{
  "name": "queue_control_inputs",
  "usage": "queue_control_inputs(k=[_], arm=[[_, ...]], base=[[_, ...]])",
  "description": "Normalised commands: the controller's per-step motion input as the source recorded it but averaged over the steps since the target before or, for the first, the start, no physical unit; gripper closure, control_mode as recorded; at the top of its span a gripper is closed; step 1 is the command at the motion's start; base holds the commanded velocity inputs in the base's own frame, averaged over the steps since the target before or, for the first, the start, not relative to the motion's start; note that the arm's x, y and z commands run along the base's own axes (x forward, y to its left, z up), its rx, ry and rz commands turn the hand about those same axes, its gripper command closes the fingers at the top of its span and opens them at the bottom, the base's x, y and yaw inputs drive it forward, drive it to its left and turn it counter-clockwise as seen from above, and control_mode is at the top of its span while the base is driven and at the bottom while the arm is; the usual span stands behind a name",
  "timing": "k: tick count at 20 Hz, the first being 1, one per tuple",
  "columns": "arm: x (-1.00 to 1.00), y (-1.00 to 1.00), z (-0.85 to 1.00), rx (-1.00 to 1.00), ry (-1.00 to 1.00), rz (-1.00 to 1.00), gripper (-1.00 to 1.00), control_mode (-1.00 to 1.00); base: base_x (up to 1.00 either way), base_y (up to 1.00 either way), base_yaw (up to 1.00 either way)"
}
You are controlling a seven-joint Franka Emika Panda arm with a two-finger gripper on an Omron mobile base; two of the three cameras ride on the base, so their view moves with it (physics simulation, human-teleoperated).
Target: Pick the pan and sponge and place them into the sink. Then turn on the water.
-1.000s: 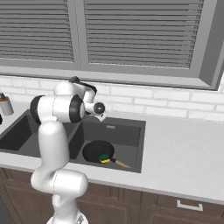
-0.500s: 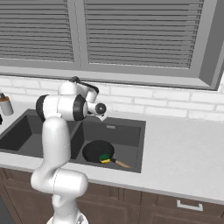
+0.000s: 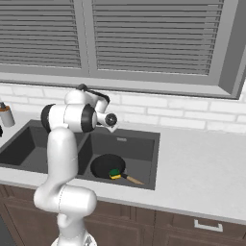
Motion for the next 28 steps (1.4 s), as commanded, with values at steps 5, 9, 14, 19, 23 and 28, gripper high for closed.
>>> queue_control_inputs(k=[5,9,14,19,23,28], arm=[[0.02,-0.27,-0.01,0.33,0.02,-0.03,1.00,-1.00],[0.00,-0.41,0.00,0.40,0.09,-0.02,1.00,-1.00],[0.00,-0.33,0.00,0.38,0.14,-0.03,1.00,-1.00],[0.00,-0.11,-0.06,0.24,0.09,-0.02,1.00,-1.00],[0.00,0.00,-0.09,0.00,0.02,0.00,1.00,-1.00],[0.00,0.00,0.00,0.00,0.00,0.00,1.00,-1.00]], base=[[0.00,0.00,0.00],[0.00,0.00,0.00],[0.00,0.00,0.00],[0.00,0.00,0.00],[0.00,0.00,0.00],[0.00,0.00,0.00]])
